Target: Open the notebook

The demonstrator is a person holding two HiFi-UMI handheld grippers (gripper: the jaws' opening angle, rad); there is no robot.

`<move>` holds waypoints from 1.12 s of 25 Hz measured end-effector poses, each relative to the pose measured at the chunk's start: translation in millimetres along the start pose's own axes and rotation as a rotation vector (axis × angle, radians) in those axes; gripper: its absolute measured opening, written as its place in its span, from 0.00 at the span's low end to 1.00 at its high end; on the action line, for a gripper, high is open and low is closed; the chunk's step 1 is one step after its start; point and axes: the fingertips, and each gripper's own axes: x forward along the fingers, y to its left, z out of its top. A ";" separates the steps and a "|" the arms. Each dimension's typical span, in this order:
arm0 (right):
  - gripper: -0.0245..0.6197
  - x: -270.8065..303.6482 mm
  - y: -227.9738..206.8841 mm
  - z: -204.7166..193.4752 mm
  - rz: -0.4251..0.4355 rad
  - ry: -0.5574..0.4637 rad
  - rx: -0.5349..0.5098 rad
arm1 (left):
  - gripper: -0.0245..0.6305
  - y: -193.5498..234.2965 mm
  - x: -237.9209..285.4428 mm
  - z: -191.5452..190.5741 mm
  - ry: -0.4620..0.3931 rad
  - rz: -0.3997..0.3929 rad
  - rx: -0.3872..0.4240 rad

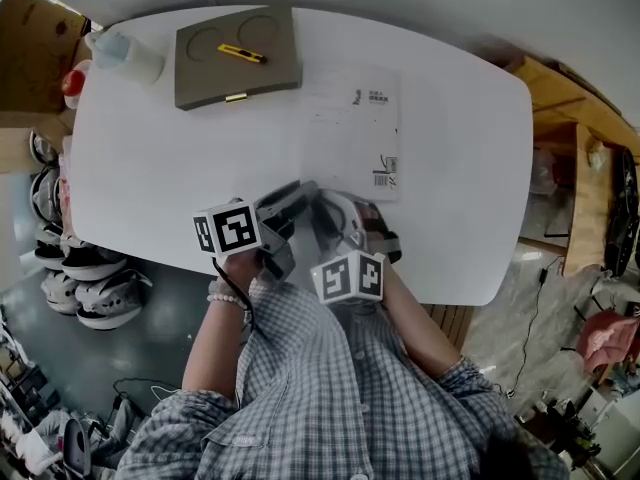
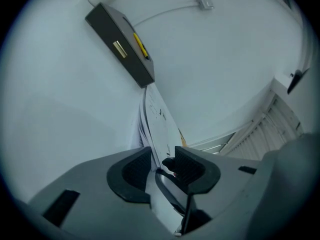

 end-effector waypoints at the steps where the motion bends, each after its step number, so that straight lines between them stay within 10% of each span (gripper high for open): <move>1: 0.10 -0.8 -1.1 -1.6 -0.010 0.001 0.005 | 0.26 0.1 0.2 0.2 0.002 0.000 0.005; 6: 0.27 2.7 -1.8 -13.1 -0.028 0.046 0.005 | 0.13 -0.1 0.2 0.5 0.006 0.008 0.020; 14: 0.16 6.2 -24.1 -10.1 -0.172 0.060 -0.063 | 0.14 -16.6 -2.3 0.4 0.038 -0.020 0.119; 24: 0.10 -8.5 -54.8 -2.7 -0.211 -0.033 0.330 | 0.10 -33.2 -23.6 32.7 -0.064 0.006 0.311; 28: 0.10 -15.7 -61.1 -1.2 -0.228 -0.053 0.399 | 0.05 -11.8 -7.4 19.7 0.066 0.118 0.433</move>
